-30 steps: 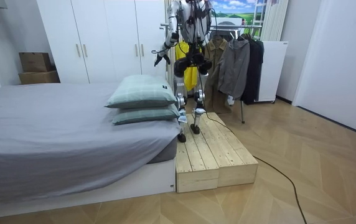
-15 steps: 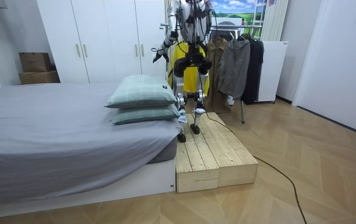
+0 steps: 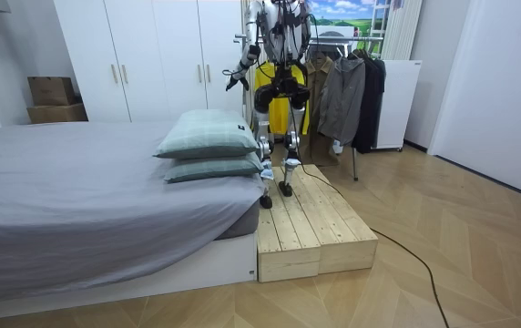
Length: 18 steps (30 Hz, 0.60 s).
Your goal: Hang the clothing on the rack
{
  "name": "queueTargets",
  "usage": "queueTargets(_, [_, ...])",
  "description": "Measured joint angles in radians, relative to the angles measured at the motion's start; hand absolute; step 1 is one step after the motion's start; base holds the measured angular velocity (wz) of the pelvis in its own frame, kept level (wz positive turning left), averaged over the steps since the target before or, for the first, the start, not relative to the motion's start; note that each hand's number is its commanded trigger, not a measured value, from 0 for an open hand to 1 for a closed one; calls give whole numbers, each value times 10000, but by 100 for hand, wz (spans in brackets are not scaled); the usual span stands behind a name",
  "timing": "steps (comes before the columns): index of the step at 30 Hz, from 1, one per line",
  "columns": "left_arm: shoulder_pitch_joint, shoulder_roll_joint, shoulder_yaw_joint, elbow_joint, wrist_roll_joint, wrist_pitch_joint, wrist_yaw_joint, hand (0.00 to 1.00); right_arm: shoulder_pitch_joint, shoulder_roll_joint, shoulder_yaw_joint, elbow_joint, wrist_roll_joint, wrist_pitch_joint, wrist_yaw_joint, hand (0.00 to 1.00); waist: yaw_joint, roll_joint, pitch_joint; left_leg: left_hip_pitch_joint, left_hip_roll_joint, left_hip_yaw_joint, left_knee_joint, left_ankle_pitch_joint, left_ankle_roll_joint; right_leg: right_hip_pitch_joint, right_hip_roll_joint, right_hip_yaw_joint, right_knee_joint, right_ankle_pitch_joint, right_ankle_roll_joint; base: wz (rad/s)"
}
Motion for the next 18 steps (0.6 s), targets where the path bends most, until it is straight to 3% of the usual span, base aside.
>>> queueTargets(8, [-360, 2, 36, -1, 28, -3, 0, 0, 2, -1, -3, -572, 83, -28, -140, 0, -207, 98, -61, 30, 9, 37, 7, 0, 0, 33, 8, 8, -7, 1, 0, 0])
queueTargets(18, [-512, -12, 39, -1, -249, -23, 30, 0, 35, -17, -38, -1165, 1839, -113, 637, 0, -558, 242, -151, 177, 13, 187, 16, 0, 0, 102, 38, 199, 25, 2, -2, -5])
